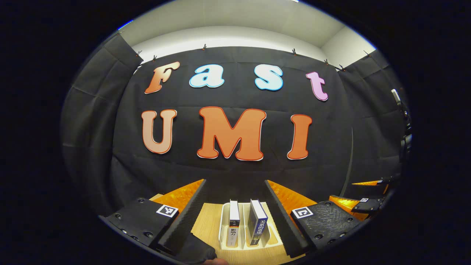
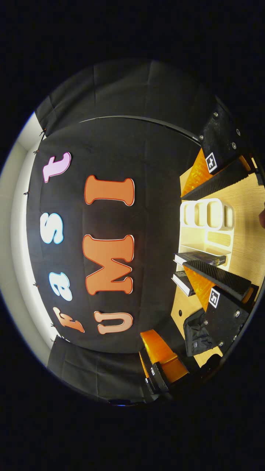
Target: Open the schoolbag, grab two books from the bookshelf and put them into the schoolbag.
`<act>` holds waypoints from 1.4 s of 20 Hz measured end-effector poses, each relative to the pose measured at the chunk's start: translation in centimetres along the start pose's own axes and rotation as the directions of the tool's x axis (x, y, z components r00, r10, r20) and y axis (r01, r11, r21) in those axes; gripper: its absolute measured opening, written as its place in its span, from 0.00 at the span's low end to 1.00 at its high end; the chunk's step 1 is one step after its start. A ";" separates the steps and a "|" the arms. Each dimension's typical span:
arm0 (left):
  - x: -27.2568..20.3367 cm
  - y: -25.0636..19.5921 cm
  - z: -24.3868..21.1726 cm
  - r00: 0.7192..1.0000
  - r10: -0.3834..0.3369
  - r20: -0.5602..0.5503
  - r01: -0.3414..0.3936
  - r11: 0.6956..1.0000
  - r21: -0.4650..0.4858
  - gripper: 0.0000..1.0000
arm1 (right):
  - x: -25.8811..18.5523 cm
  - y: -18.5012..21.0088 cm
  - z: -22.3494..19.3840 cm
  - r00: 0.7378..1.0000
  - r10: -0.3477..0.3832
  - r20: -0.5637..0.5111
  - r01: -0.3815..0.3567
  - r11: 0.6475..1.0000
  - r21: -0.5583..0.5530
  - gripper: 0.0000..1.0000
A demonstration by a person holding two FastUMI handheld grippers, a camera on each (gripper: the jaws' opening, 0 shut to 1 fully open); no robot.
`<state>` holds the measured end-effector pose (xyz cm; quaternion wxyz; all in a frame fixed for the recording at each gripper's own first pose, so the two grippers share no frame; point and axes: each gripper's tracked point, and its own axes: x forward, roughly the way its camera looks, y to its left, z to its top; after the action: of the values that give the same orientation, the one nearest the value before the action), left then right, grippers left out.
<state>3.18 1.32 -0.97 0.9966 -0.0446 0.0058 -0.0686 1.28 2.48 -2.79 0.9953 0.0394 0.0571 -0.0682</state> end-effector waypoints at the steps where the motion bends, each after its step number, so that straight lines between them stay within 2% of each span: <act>1: 0.1 0.0 -0.1 1.000 -0.004 -0.006 0.004 1.000 -0.002 0.95 | 0.0 0.0 0.0 1.000 -0.007 -0.001 0.007 1.000 0.001 0.97; 8: 0.3 -1.3 -2.4 0.996 -0.046 -0.073 0.041 0.997 -0.061 0.96 | -0.4 -0.8 -0.4 0.999 -0.039 -0.009 0.039 0.999 0.015 0.97; 16: 0.5 -0.8 -2.9 0.997 -0.046 -0.060 0.045 0.999 -0.012 0.96 | 0.1 -0.7 -1.0 0.999 -0.041 -0.020 0.042 0.999 0.021 0.97; 19: 0.7 0.0 -3.5 0.997 -0.043 -0.062 0.045 0.999 0.026 0.96 | 0.5 -0.1 -1.1 0.999 -0.028 -0.022 0.028 1.000 0.013 0.97; 23: 0.8 2.2 -5.4 0.996 -0.003 -0.084 0.012 0.994 0.106 0.95 | 1.0 0.7 -1.2 1.000 -0.011 -0.021 0.010 1.000 -0.014 0.97; 28: 0.0 4.5 -8.8 0.991 0.037 -0.130 -0.005 0.971 0.241 0.96 | 1.6 1.4 -1.6 0.999 0.001 -0.032 -0.002 1.000 -0.015 0.97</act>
<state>3.65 5.02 -10.10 0.9927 0.0811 0.0647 -0.0612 2.86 3.75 -4.43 0.9946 0.0329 0.0733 -0.0663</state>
